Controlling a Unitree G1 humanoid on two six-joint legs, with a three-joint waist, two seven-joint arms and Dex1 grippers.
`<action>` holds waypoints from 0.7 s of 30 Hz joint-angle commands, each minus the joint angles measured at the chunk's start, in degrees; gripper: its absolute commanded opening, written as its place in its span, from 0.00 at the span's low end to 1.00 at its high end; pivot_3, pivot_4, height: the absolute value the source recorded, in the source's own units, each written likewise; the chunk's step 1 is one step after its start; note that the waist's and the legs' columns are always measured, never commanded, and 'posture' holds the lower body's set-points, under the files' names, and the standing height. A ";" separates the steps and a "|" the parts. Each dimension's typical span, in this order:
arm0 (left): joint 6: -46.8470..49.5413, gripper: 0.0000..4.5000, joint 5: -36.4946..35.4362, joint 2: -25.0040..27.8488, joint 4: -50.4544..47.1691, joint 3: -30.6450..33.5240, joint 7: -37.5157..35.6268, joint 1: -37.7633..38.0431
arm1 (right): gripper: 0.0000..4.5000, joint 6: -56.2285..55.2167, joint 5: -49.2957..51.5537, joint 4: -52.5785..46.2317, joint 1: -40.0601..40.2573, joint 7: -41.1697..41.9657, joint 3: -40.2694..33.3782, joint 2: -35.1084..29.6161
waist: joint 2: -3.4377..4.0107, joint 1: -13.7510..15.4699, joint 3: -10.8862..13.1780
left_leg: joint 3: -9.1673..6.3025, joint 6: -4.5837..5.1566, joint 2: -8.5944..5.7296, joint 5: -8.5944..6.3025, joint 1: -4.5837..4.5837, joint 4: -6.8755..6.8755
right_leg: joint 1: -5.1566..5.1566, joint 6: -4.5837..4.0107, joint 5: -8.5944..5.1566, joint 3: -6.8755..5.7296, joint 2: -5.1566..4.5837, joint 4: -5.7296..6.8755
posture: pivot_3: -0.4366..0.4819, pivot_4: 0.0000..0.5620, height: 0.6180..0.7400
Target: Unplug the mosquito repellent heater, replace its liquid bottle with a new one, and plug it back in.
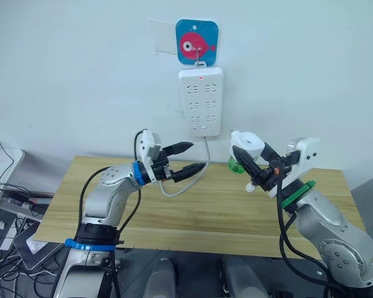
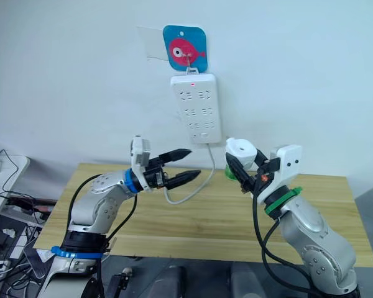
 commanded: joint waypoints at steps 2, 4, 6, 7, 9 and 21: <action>-1.02 1.00 -0.64 1.08 1.32 3.67 2.45 -2.20 | 0.66 -0.34 -1.58 -1.68 -1.56 1.94 0.68 0.26 | -0.08 0.32 -0.46 | 0.01 0.00 -0.01 0.00 0.01 -0.01 | 0.01 0.00 0.00 0.00 0.00 -0.01 | 0.50 0.22 1.00; -2.17 1.00 -0.25 0.96 3.79 3.55 1.64 -4.54 | 0.66 0.00 -1.95 -1.36 -2.13 2.14 0.78 0.61 | -0.14 0.70 -0.60 | 0.02 0.00 -0.02 0.00 0.00 -0.01 | 0.01 0.00 0.00 0.00 0.00 -0.02 | 0.51 0.22 1.00; -3.40 1.00 0.42 0.88 7.26 2.89 0.10 -7.25 | 0.66 0.41 -1.96 -1.01 -2.59 2.12 0.39 1.07 | -0.16 0.85 -0.64 | 0.02 0.00 -0.02 0.00 0.00 -0.01 | 0.00 0.00 0.00 -0.02 0.01 -0.03 | 0.52 0.22 1.00; -4.34 1.00 1.05 0.79 9.67 2.44 -0.67 -8.91 | 0.66 0.61 -2.02 -0.88 -2.84 2.38 0.28 1.02 | -0.17 0.98 -0.69 | 0.03 0.00 -0.02 0.00 0.00 -0.02 | 0.00 0.00 0.00 -0.01 0.01 -0.03 | 0.52 0.22 1.00; -6.20 1.00 2.28 0.60 14.30 1.63 -2.12 -11.86 | 0.66 0.95 -2.11 -0.72 -3.24 2.85 0.15 0.87 | -0.17 1.16 -0.75 | 0.03 0.00 -0.03 0.00 0.00 -0.03 | 0.00 0.00 0.00 -0.02 0.01 -0.04 | 0.51 0.22 1.00; -18.72 1.00 8.85 -1.03 39.75 -0.51 -11.61 -27.58 | 0.66 3.48 -3.25 -2.26 -4.98 1.25 0.29 2.14 | -0.19 1.08 -1.04 | 0.05 0.00 -0.04 0.00 -0.03 -0.03 | -0.02 -0.01 0.00 -0.02 0.03 -0.06 | 0.47 0.18 1.00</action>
